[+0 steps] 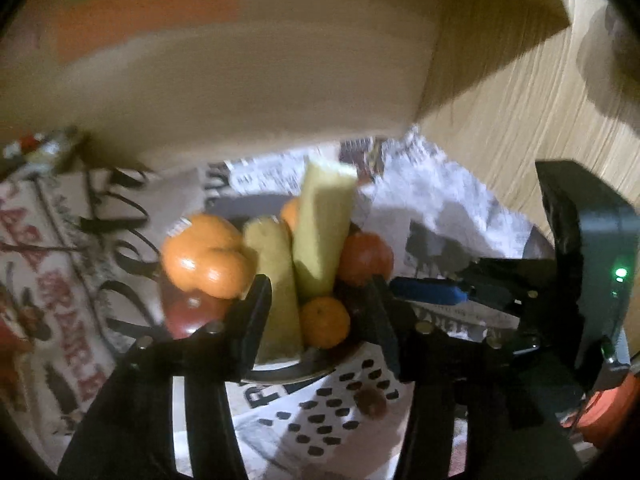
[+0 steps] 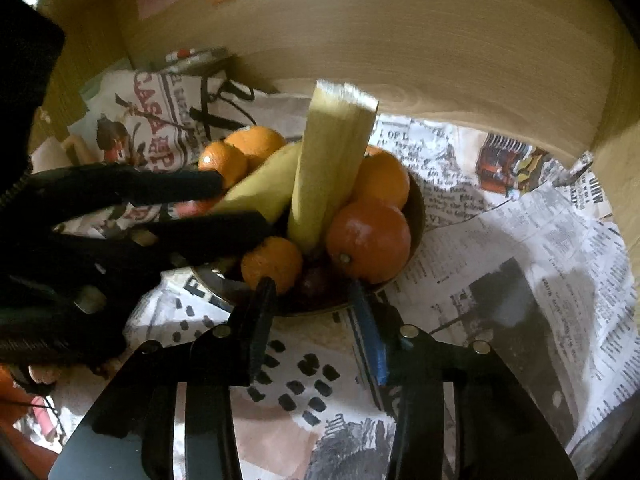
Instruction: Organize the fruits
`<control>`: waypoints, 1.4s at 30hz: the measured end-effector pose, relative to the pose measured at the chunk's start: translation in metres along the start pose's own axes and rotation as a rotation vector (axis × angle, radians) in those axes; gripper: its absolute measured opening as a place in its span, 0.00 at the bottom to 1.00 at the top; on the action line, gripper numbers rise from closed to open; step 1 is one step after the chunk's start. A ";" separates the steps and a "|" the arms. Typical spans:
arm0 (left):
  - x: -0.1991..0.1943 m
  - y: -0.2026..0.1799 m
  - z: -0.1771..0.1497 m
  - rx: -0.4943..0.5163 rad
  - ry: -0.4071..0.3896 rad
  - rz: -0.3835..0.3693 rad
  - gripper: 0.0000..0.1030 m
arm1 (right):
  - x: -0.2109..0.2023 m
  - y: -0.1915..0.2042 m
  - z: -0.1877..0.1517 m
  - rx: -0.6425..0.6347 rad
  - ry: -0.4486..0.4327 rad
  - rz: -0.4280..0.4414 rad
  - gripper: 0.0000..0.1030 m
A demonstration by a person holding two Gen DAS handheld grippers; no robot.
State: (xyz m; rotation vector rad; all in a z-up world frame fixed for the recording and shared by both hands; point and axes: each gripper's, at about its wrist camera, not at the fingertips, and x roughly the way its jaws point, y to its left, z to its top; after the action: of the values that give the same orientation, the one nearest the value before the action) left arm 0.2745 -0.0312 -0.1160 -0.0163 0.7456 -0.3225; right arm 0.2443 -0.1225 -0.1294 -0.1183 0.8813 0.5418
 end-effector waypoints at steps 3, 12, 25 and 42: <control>-0.026 0.005 0.003 -0.021 -0.062 0.024 0.48 | -0.019 0.001 0.004 0.005 -0.049 -0.005 0.37; -0.078 0.020 -0.013 -0.052 -0.136 0.080 0.50 | -0.058 0.023 -0.006 -0.014 -0.111 0.044 0.39; -0.082 0.061 -0.077 -0.163 -0.036 0.124 0.50 | -0.007 0.091 -0.051 -0.129 0.089 0.153 0.39; -0.081 0.068 -0.081 -0.124 -0.060 0.108 0.50 | -0.008 0.074 -0.017 -0.113 0.025 0.045 0.17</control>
State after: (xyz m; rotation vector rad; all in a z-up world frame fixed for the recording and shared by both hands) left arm 0.1838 0.0648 -0.1308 -0.1020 0.7037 -0.1713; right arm 0.1918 -0.0675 -0.1255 -0.2091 0.8796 0.6333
